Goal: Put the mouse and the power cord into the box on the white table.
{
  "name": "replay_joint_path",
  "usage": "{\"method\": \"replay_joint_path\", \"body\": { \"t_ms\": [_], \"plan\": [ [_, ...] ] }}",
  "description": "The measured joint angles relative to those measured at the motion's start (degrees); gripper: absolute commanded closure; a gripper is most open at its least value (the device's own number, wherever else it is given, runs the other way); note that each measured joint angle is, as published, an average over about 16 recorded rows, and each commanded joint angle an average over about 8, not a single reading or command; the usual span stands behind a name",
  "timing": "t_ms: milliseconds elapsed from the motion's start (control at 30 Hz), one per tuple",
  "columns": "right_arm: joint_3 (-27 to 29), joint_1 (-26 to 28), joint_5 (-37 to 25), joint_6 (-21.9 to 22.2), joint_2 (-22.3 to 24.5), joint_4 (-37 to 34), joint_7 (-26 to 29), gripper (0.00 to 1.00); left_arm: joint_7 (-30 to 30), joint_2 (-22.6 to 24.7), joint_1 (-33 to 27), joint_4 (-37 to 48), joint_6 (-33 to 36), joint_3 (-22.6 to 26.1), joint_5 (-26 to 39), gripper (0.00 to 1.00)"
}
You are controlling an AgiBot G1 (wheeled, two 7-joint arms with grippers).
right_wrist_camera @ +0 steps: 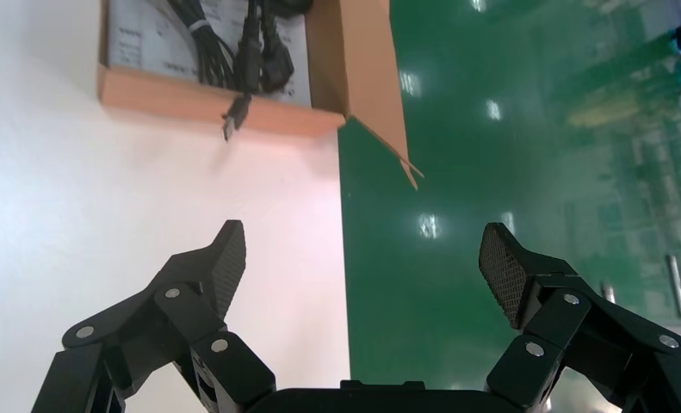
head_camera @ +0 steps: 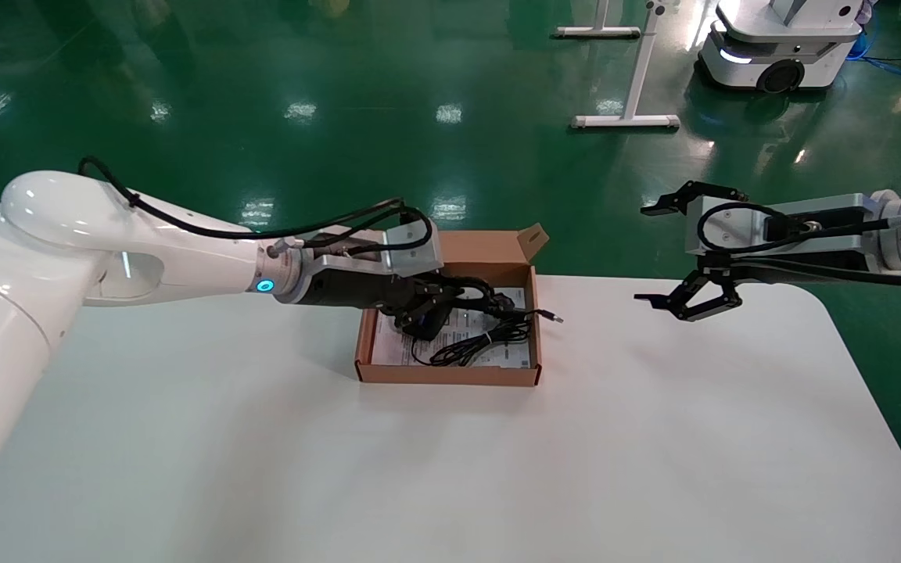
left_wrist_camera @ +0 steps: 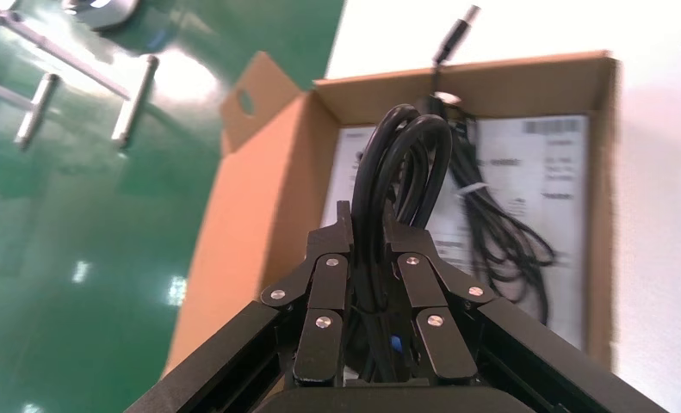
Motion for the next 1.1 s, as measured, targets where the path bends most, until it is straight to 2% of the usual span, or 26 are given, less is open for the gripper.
{"method": "replay_joint_path", "body": {
  "t_ms": [33, 400, 1100],
  "plan": [
    [0.05, 0.01, 0.07, -0.14, 0.03, -0.03, -0.02, 0.0, -0.16, -0.04, 0.03, -0.14, 0.21, 0.15, 0.04, 0.0],
    [2.02, -2.89, 3.37, -1.65, 1.9, 4.71, 3.61, 0.0, -3.21, -3.36, 2.84, -5.45, 2.72, -1.41, -2.76, 0.0],
    [10.02, -17.93, 17.1, -4.71, 10.22, 29.15, 22.7, 0.0, -14.61, -17.88, 15.11, -26.94, 11.28, -11.44, -16.33, 0.0]
  ]
}}
